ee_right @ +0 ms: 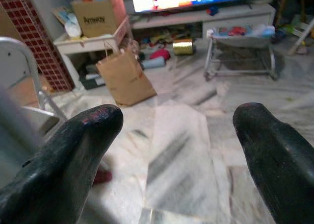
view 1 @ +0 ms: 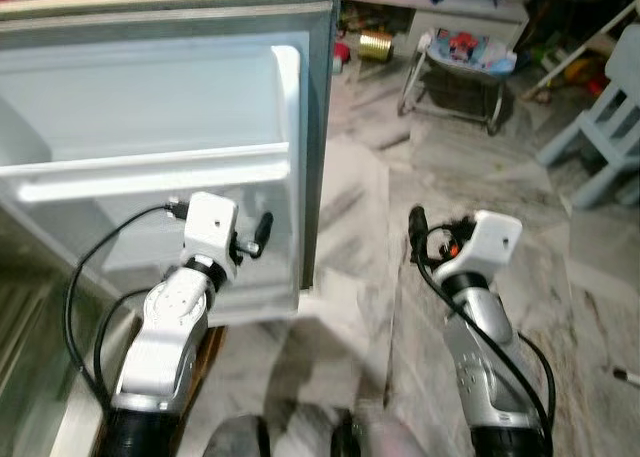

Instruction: Restocking fridge

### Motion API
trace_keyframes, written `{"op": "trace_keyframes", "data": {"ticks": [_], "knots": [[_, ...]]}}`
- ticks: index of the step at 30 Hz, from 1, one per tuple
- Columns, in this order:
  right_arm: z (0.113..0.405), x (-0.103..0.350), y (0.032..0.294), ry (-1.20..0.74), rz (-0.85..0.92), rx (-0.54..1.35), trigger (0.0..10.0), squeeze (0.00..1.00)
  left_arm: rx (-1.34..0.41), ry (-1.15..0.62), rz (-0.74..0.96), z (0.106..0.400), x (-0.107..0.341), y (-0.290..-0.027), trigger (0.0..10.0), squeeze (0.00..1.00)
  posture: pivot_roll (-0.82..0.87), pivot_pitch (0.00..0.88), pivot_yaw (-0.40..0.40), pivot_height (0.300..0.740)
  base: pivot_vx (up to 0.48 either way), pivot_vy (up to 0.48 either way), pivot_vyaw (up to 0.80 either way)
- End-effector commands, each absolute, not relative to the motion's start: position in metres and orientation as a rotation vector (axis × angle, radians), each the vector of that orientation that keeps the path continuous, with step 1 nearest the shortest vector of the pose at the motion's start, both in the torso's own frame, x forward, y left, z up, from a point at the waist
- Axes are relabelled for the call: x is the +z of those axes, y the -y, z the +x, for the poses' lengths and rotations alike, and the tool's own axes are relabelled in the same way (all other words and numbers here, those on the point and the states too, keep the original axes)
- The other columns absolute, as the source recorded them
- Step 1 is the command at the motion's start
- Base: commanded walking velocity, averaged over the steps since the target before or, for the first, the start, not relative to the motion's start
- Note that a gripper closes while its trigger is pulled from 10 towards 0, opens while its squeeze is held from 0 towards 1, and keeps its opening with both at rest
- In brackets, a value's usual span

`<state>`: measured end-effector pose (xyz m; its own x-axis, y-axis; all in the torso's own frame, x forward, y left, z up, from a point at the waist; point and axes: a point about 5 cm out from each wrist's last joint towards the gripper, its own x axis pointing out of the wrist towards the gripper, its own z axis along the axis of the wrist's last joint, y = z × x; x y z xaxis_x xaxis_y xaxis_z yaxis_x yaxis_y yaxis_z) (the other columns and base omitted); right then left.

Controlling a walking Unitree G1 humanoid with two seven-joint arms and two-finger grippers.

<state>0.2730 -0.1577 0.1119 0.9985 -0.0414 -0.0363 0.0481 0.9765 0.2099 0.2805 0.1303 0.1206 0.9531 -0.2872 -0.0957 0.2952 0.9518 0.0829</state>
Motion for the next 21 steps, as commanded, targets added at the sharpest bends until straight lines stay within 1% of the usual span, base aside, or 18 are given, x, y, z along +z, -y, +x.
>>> {"op": "trace_keyframes", "data": {"ticks": [1, 4, 9, 12, 14, 16, 17, 18, 21], "knots": [[0.272, 0.109, 0.164, -0.038, 0.204, -0.071, 10.0, 0.0, -0.319, -0.084, 0.102, 0.283, 0.12, -0.123, 10.0, 0.0, 0.01, 0.111, -0.045, 0.74, 0.247, 0.0, 0.0], [0.273, 0.109, 0.163, -0.035, 0.203, -0.069, 10.0, 0.0, -0.327, -0.069, 0.113, 0.292, 0.124, -0.119, 10.0, 0.0, 0.01, 0.106, -0.042, 0.74, 0.0, 0.0, 0.0], [0.272, 0.109, 0.164, -0.034, 0.201, -0.072, 10.0, 0.0, -0.322, -0.06, 0.112, 0.289, 0.125, -0.123, 10.0, 0.0, 0.0, 0.105, -0.038, 0.74, 0.0, 0.0, 0.0], [0.271, 0.107, 0.165, -0.037, 0.2, -0.073, 10.0, 0.0, -0.301, -0.076, 0.117, 0.282, 0.12, -0.13, 10.0, 0.0, 0.0, 0.107, -0.038, 0.74, 0.0, 0.0, 0.0], [0.27, 0.107, 0.164, -0.04, 0.198, -0.066, 10.0, 0.0, -0.261, -0.109, 0.129, 0.271, 0.113, -0.14, 10.0, 0.0, 0.01, 0.107, -0.038, 0.74, 0.0, 0.0, 0.0], [0.27, 0.107, 0.164, -0.04, 0.198, -0.065, 10.0, 0.0, -0.258, -0.111, 0.129, 0.27, 0.112, -0.141, 10.0, 0.0, 0.01, 0.107, -0.038, 0.74, 0.0, 0.0, 0.0], [0.27, 0.106, 0.163, -0.041, 0.198, -0.062, 10.0, 0.0, -0.257, -0.116, 0.128, 0.267, 0.111, -0.142, 10.0, 0.0, 0.01, 0.108, -0.038, 0.74, 0.0, 0.0, 0.0], [0.271, 0.106, 0.162, -0.042, 0.197, -0.057, 10.0, 0.0, -0.255, -0.131, 0.133, 0.258, 0.108, -0.146, 10.0, 0.0, 0.02, 0.109, -0.04, 0.74, 0.0, 0.0, 0.0], [0.271, 0.105, 0.162, -0.043, 0.196, -0.055, 10.0, 0.0, -0.27, -0.142, 0.139, 0.253, 0.107, -0.148, 10.0, 0.0, 0.02, 0.11, -0.042, 0.74, 0.0, 0.0, 0.0]]}}
